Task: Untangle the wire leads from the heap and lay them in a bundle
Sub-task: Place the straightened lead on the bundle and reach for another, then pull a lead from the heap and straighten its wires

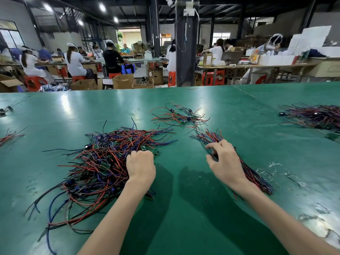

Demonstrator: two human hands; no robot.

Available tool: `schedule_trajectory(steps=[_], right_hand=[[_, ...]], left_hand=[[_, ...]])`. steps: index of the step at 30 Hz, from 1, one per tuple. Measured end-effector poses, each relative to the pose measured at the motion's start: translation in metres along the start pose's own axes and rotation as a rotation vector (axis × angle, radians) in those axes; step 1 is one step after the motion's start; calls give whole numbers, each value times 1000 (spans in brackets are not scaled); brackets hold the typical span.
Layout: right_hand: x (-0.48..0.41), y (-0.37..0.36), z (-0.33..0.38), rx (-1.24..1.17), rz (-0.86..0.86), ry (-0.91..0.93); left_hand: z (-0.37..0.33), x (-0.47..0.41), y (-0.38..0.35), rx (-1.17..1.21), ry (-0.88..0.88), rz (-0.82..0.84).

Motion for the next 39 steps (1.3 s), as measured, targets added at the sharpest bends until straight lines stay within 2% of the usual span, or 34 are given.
schedule_trajectory(steps=[3, 7, 9, 13, 15, 18, 20, 24, 28, 30, 32, 36, 39], right_hand=[[6, -5, 6, -54, 30, 56], [13, -11, 12, -136, 65, 100], [13, -13, 15, -283, 139, 33], [8, -14, 16, -640, 337, -244], [7, -15, 15, -836, 400, -358], [3, -12, 15, -1124, 477, -502], [1, -9, 14, -1234, 521, -546], [1, -3, 15, -1378, 580, -654], [1, 0, 17, -1512, 637, -744], [1, 0, 16, -1488, 637, -757], [2, -2, 15, -1439, 611, -766], [2, -2, 13, -1373, 596, -783], [4, -3, 14, -1275, 589, -729]], left_hand=[[-1, 2, 2, 122, -6, -44], [-8, 2, 7, 498, 76, -92], [-16, 2, 9, 756, 119, -69], [-37, 7, 14, 1147, 123, -27], [-46, 13, 17, 1383, 119, 64], [-60, 24, 21, 1725, 94, 348], [-69, 33, 22, 1860, 106, 524], [-79, 44, 22, 1951, 140, 718], [-78, 46, 22, 1954, 62, 808], [-75, 45, 22, 1916, 1, 829], [-73, 43, 22, 1818, -33, 774], [-68, 35, 17, 1657, 102, 516], [-65, 32, 16, 1668, 117, 495]])
Point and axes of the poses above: each hand's wrist, its own x-axis away from the middle knuckle, its own y-axis out of the back of the hand, z = x × y, the point moved 1 cm from there along -x, towards the middle knuckle, and after that the axes turned 7 degrees about -y, right-handed, at the moved point
